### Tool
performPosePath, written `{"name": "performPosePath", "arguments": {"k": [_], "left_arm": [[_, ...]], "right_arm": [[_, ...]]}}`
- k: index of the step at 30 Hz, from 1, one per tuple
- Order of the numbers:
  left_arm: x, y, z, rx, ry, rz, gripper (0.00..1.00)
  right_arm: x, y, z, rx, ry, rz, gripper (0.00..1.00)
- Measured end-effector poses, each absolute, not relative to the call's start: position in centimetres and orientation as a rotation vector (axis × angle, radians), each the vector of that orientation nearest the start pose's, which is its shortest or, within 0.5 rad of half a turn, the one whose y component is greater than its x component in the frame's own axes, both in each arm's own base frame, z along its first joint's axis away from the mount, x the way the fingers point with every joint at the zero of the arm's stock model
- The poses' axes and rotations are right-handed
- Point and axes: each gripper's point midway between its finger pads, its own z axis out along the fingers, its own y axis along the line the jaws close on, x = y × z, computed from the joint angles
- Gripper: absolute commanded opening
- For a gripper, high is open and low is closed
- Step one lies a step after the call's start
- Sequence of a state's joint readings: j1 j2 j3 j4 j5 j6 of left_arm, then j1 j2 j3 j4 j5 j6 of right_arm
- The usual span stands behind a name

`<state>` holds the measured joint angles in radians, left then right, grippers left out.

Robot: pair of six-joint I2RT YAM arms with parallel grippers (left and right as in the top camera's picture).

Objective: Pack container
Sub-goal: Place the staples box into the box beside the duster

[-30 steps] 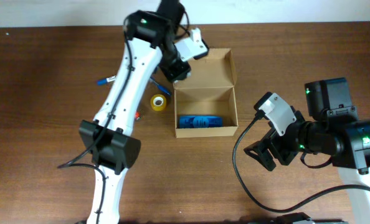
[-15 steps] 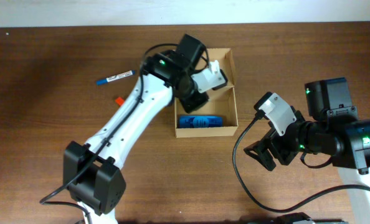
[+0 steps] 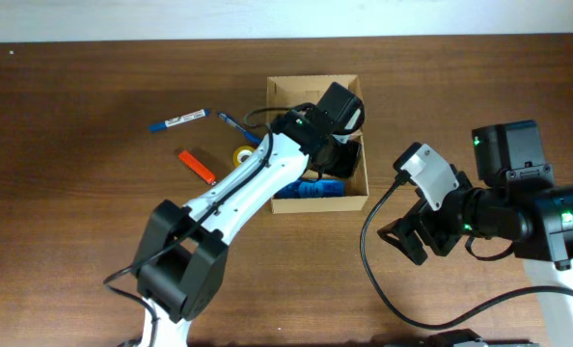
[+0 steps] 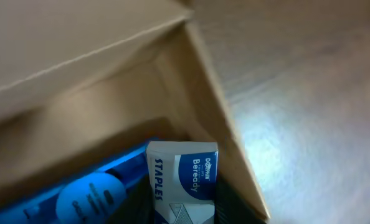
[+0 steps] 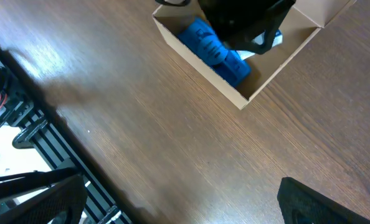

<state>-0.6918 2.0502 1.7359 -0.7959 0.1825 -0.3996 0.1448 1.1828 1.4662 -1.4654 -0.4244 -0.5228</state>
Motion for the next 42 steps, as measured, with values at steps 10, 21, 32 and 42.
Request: {"name": "performPosePath", "arguments": {"k": [10,21,32,42], "left_arm": [[36.7,-34.7,10.5,0.06,2.817,-0.566,0.22],[36.3,-35.8,8.5,-0.048,2.866,-0.597,0.22],[36.1,-36.5,8.3,-0.085,2.873,-0.633,0.24],[36.2,-36.5,8.4,-0.099,2.872,-0.639,0.48]], "right_arm": [[21.3,10.3,27.1,-0.973,2.464,0.462,0.99],[21.3,10.3,27.1,-0.973,2.464,0.462,0.99],[21.3,10.3,27.1,-0.974,2.464,0.462,0.99],[21.3,10.3,27.1,-0.974,2.464,0.462,0.99]]}}
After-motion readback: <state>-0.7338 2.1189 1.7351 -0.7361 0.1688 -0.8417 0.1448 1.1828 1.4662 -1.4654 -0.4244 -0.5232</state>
